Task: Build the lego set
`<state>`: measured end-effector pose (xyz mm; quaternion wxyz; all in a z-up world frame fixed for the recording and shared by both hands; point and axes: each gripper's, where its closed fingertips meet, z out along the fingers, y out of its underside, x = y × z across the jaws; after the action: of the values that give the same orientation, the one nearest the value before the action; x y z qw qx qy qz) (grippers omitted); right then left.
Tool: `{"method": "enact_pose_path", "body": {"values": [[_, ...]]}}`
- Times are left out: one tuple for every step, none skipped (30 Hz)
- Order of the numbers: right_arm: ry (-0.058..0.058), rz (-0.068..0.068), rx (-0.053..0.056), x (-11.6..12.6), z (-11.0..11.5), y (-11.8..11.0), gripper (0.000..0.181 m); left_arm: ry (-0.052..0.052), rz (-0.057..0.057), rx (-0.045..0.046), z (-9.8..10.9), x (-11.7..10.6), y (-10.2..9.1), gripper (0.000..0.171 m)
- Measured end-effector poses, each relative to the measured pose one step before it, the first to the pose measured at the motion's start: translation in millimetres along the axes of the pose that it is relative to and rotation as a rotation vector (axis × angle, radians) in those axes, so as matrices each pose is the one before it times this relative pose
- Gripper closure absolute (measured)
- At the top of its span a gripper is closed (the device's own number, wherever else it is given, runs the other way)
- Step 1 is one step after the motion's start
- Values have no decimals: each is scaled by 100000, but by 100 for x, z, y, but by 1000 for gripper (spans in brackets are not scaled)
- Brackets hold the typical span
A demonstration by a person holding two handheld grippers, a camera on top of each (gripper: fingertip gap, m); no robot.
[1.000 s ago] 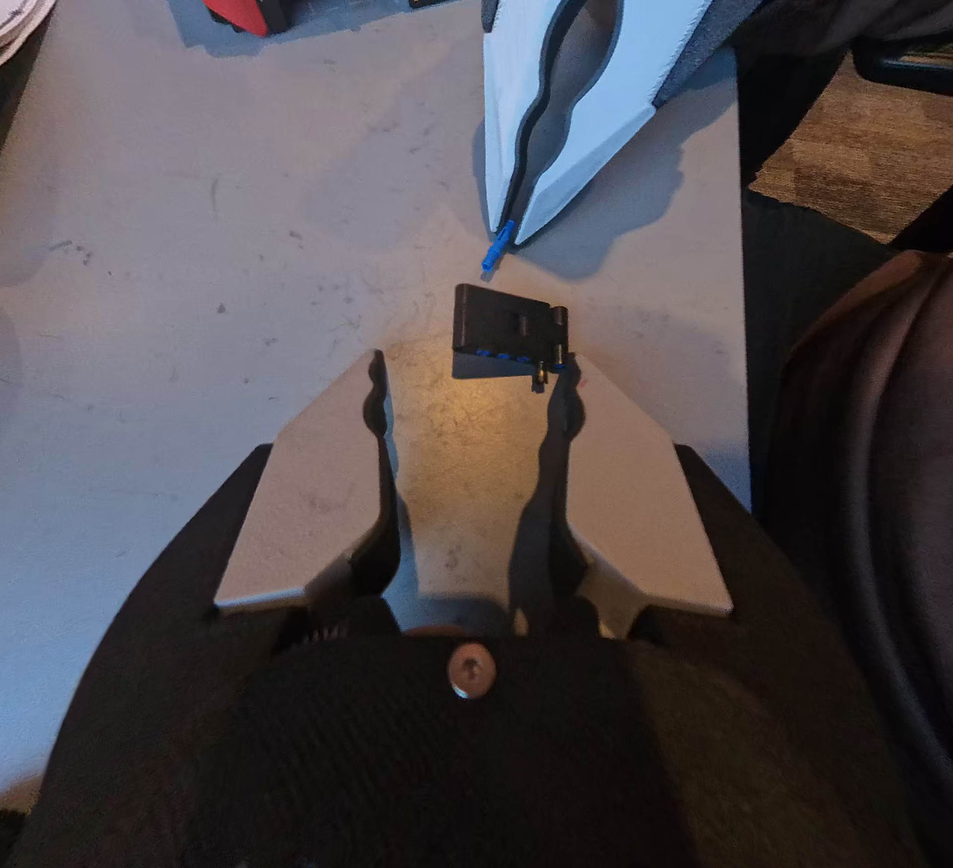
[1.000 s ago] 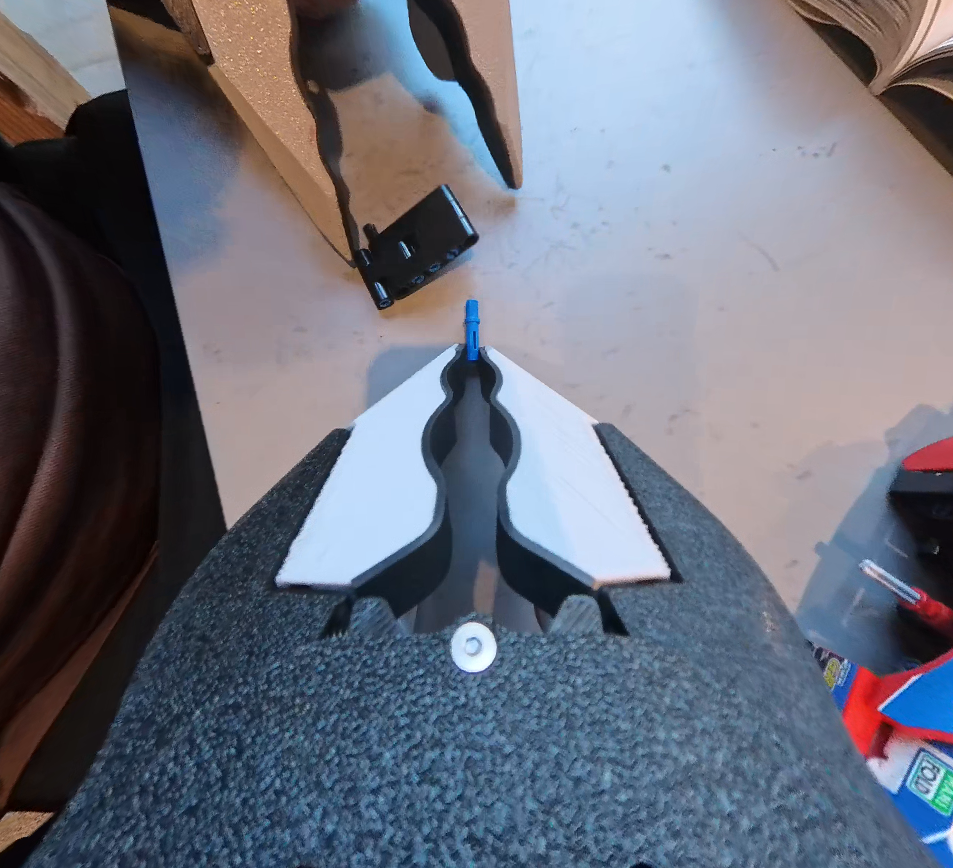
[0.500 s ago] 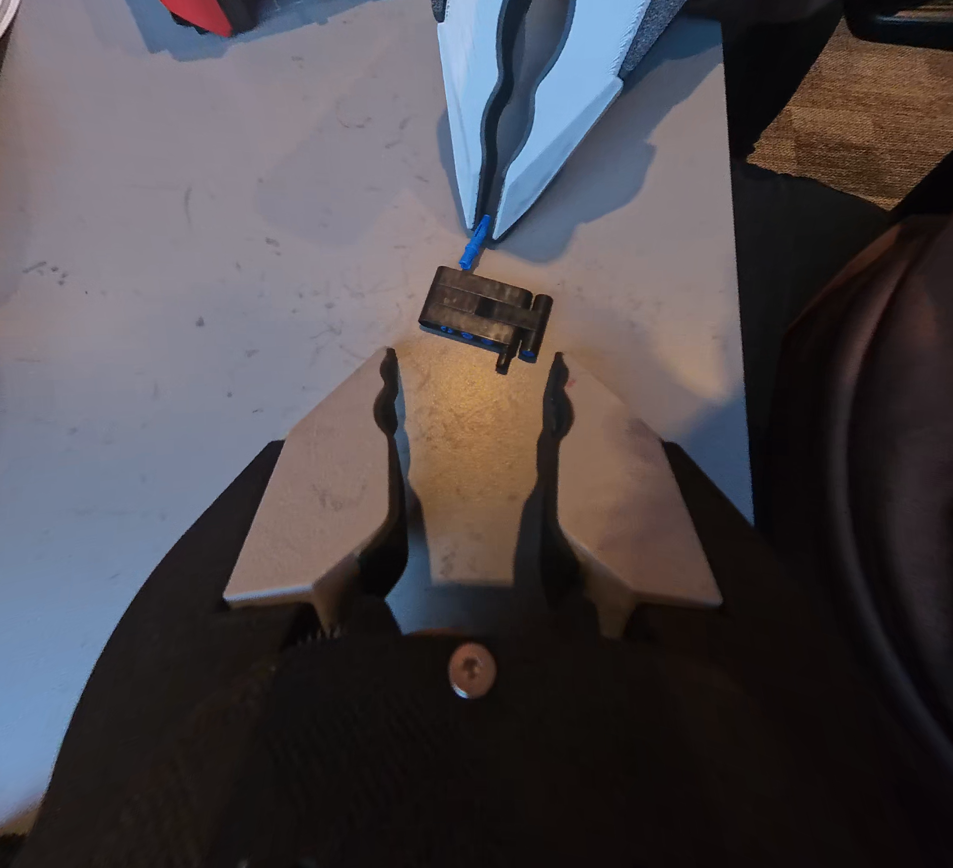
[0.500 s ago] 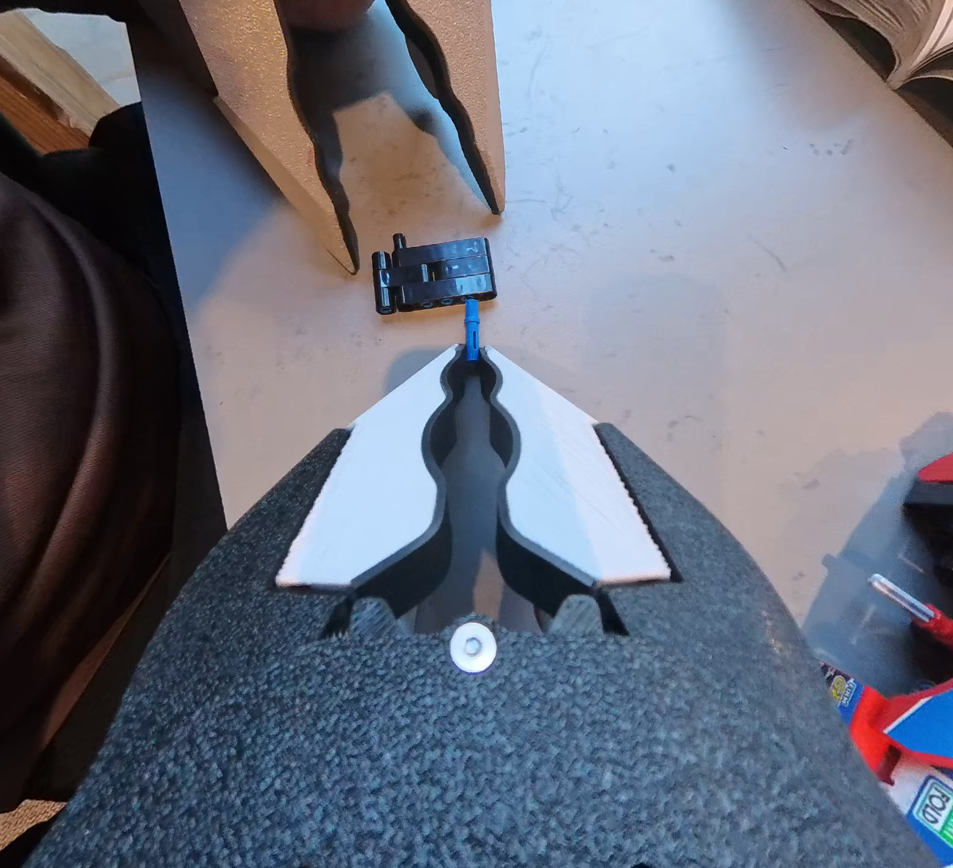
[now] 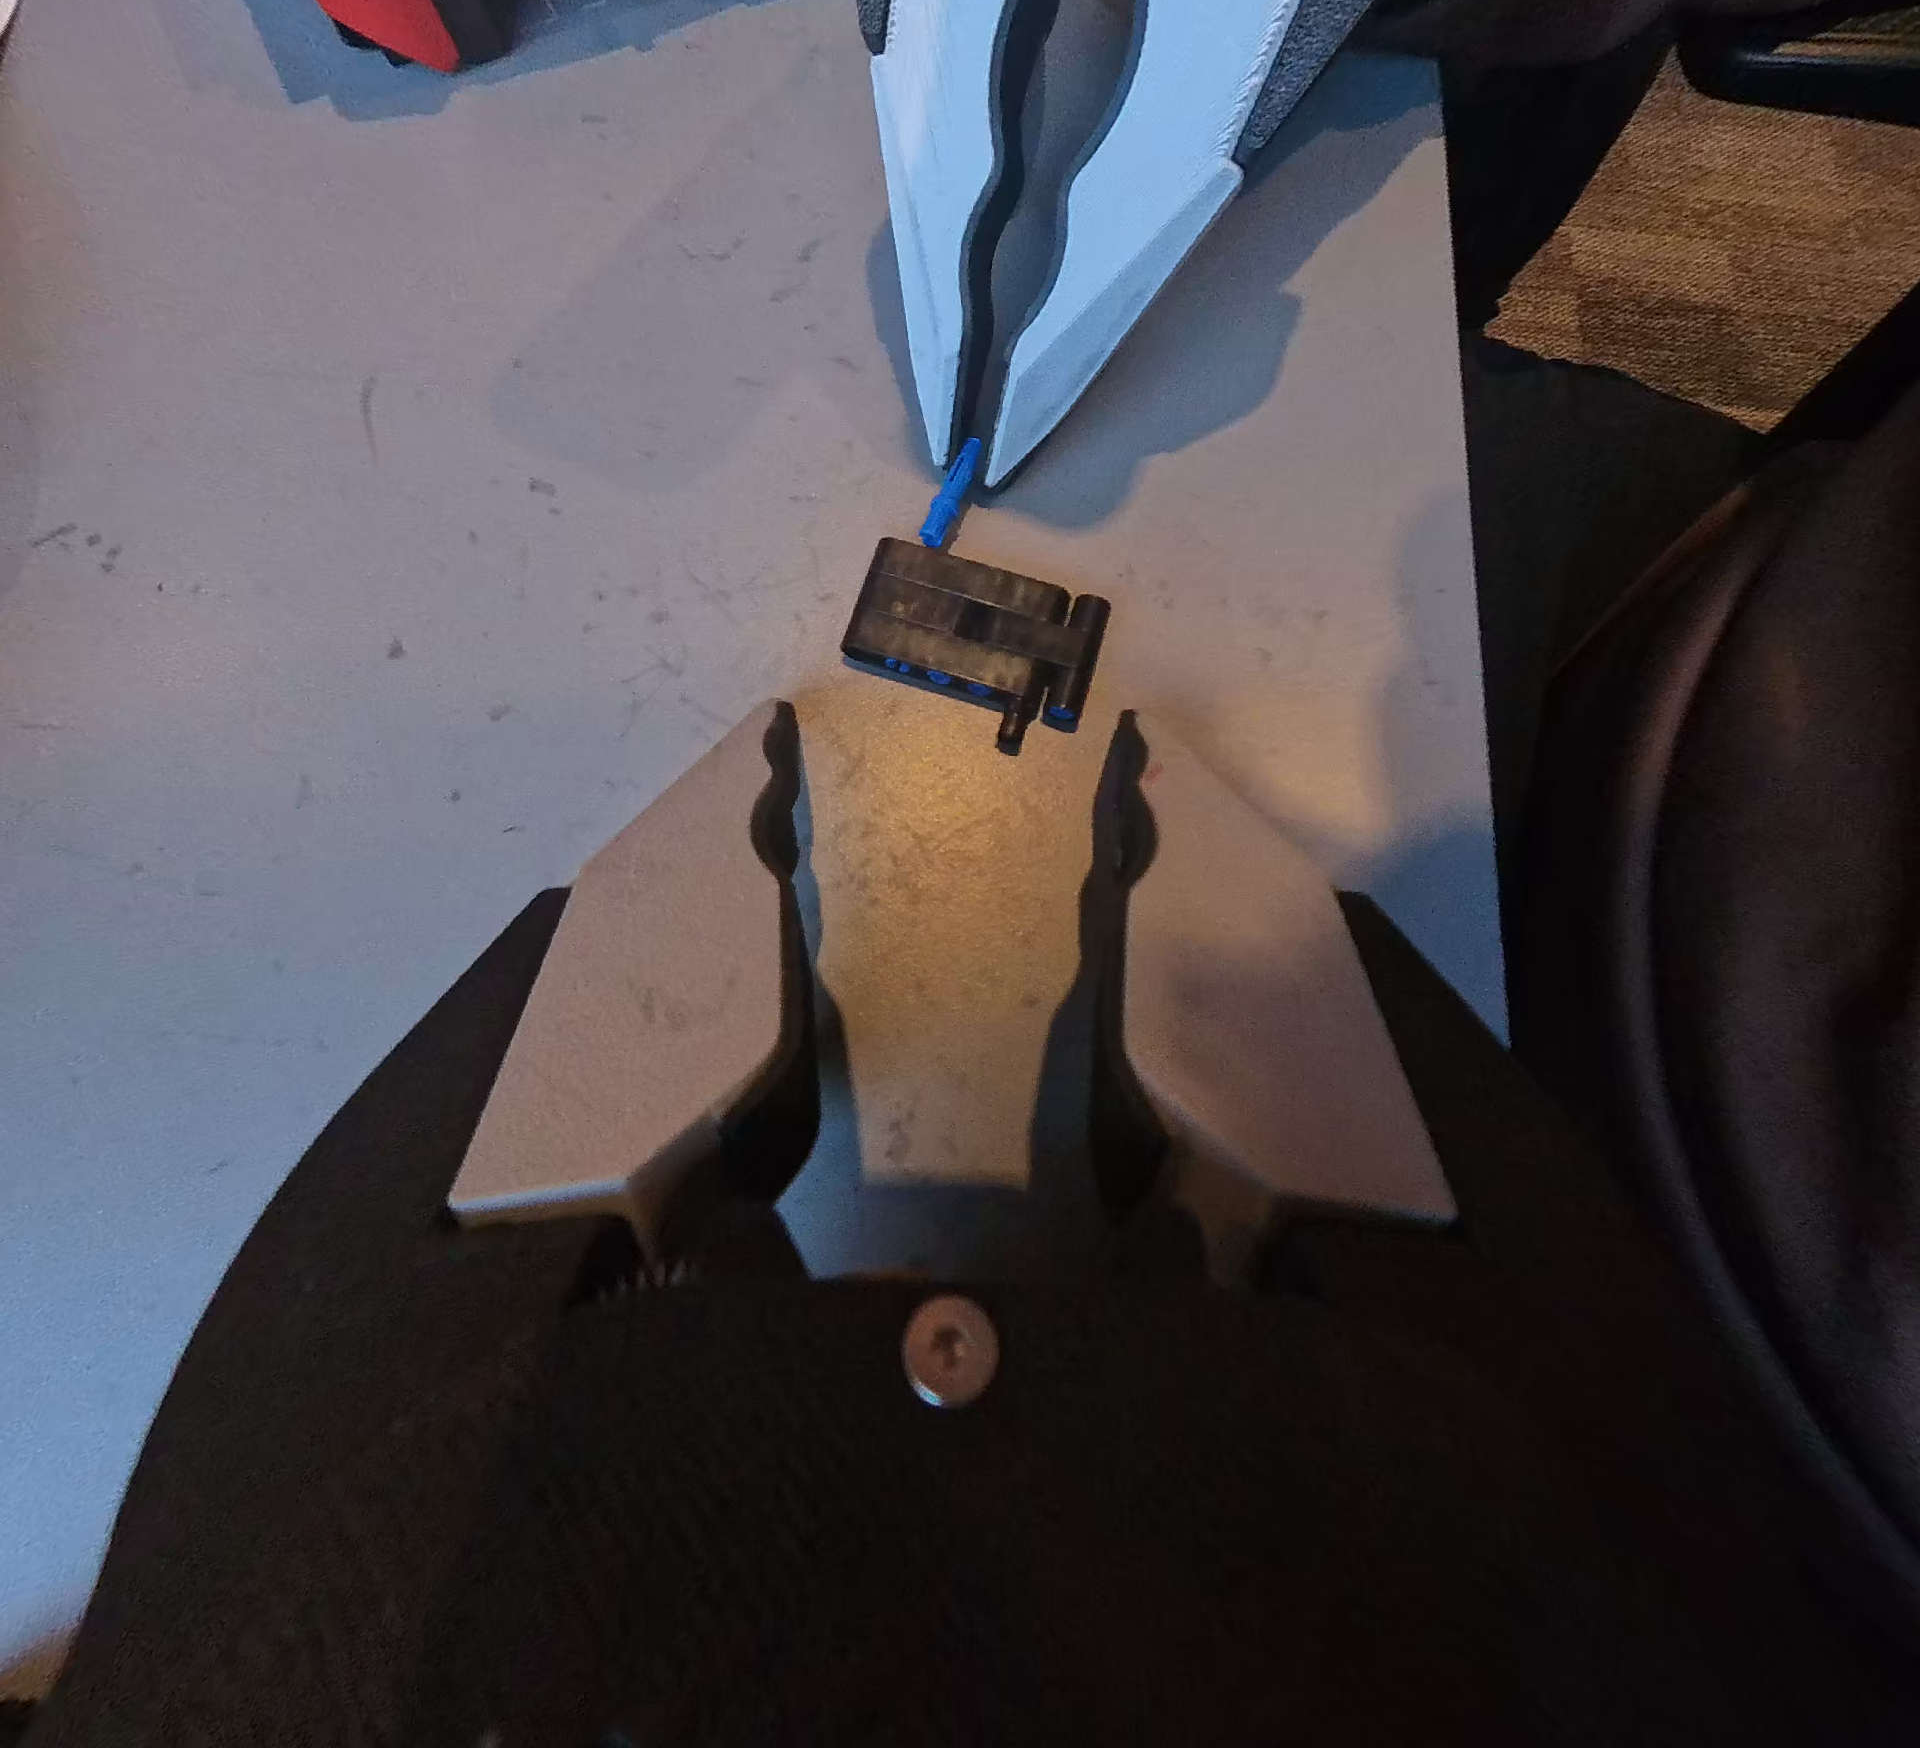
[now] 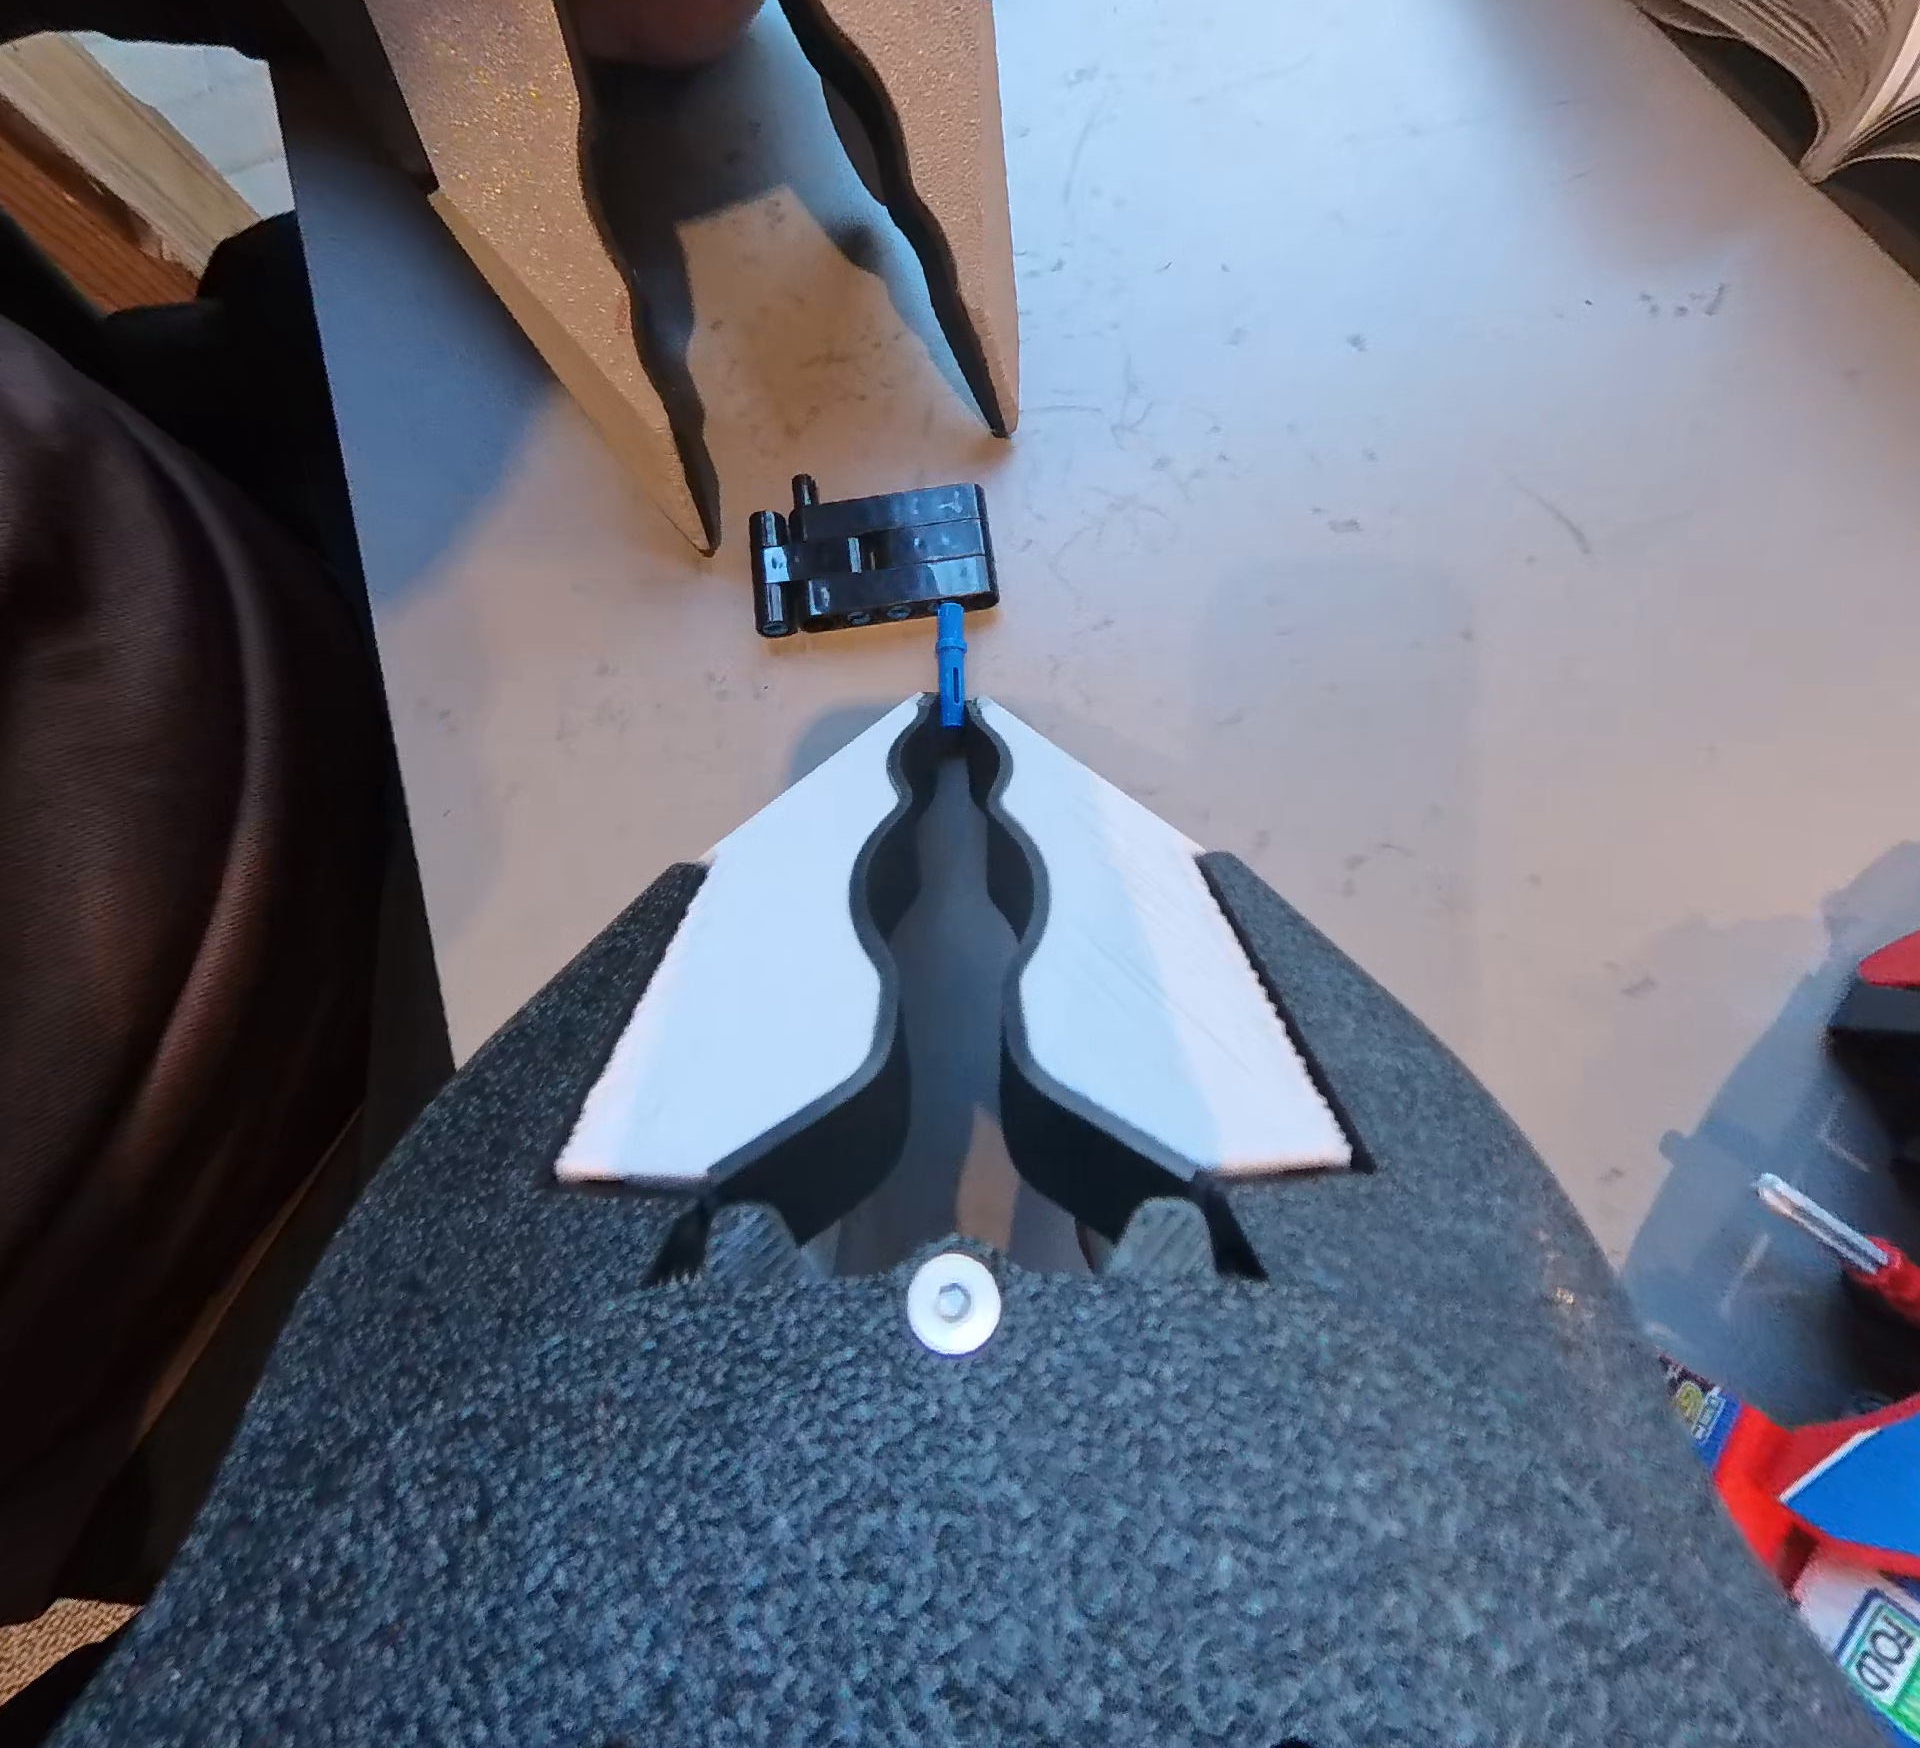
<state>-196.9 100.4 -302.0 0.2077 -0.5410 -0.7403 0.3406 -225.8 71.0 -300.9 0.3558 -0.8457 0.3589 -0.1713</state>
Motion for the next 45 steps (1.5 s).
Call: {"method": "enact_pose_path", "body": {"values": [[-84,57,4,19,5,-8,177,92,-151,46,0,-12,-19,113],[-102,81,11,5,9,-11,177,53,-211,58,-8,-20,1,114],[-118,89,11,13,13,-2,177,128,-145,51,2,0,-7,114],[-112,69,8,5,8,-11,177,102,-114,35,-4,1,0,114],[-75,38,7,0,4,-6,177,71,-118,34,-6,-10,-12,114],[-22,-7,2,-3,0,0,177,64,-95,31,1,2,-4,114],[0,-33,0,6,7,-7,177,48,-39,14,-5,3,3,114],[-18,-12,3,-2,0,0,177,20,-16,7,5,-3,-6,114],[-34,18,2,-6,0,0,177,31,33,-11,5,9,-3,114],[-53,0,5,-7,0,-1,177,298,62,-7,-5,45,6,113],[-124,-42,26,-15,-5,-11,177,983,-100,77,-20,96,-4,111],[-156,-91,116,-23,-12,-10,177,1914,-420,226,-58,181,-29,109],[-99,-102,181,-27,-18,-22,177,2640,-944,477,-85,182,-56,110],[1,-182,215,-21,-27,-29,177,1975,-1044,716,-110,18,-83,110],[149,-365,284,-23,-27,-32,177,205,-254,911,-140,-249,-98,109],[93,-504,378,-60,-45,-46,177,-568,877,819,-141,-307,-114,108],[41,-490,479,-76,-59,-55,177,-412,1877,392,-96,-223,-74,106],[55,-273,453,-73,-50,-64,177,-596,2256,-241,-18,-227,7,105],[-137,103,203,-92,-26,-28,177,-445,2173,-1285,101,-211,115,103],[-368,443,-203,-117,4,14,177,249,2192,-2209,229,-134,174,100],[-413,342,-508,-112,33,66,177,863,2119,-2301,294,-32,110,100],[-437,-224,-561,-151,30,79,177,303,1716,-1253,307,-70,-87,99],[-277,-675,-523,-150,4,77,177,913,1383,-279,267,73,-261,98],[167,-582,-547,-88,-7,87,177,1813,1165,-245,269,231,-239,97],[203,-286,-520,-60,-13,114,177,969,888,-178,202,122,-191,96],[83,-11,-319,-41,-23,91,177,296,754,-188,143,31,-116,96],[-17,220,28,-15,-53,48,177,143,409,67,82,-16,-74,96],[-136,345,293,12,-50,-6,177,135,18,367,42,-22,-54,96],[-280,340,399,6,-39,-26,177,60,51,686,26,-28,-46,98],[-434,266,256,-18,-17,-23,177,114,35,705,23,-11,-45,100],[-431,144,13,-16,6,2,177,279,259,355,-12,47,-13,104],[-263,-40,-221,-21,25,33,177,468,506,119,-5,83,-16,106],[-140,-238,-423,-28,53,53,177,374,385,174,-4,82,-8,107],[-126,-327,-246,-28,39,27,177,444,305,145,2,80,-11,109],[-165,-143,-7,-18,16,0,177,323,313,135,-2,71,-6,111],[-360,211,81,-18,-3,6,177,344,350,121,-14,80,-8,113],[-564,467,95,2,-2,-4,177,322,325,112,-1,84,-6,116],[-604,544,94,-9,-3,-4,177,506,502,123,-4,111,-17,118],[-511,492,66,8,-5,-1,177,508,530,162,-5,118,-19,124],[-333,320,27,-5,2,1,177,15,210,50,2,32,-5,125],[-84,69,32,2,-5,-1,177,30,-83,25,-1,-4,-1,125],[91,-84,-29,0,5,0,177,102,-174,24,13,-5,-1,125],[80,-49,-39,5,1,4,177,87,-287,31,14,-21,-3,125],[-75,104,17,1,-6,1,177,-194,-473,56,16,-70,-7,125],[-290,269,86,-10,-4,-9,177,-535,-742,49,6,-134,-13,125]]}}
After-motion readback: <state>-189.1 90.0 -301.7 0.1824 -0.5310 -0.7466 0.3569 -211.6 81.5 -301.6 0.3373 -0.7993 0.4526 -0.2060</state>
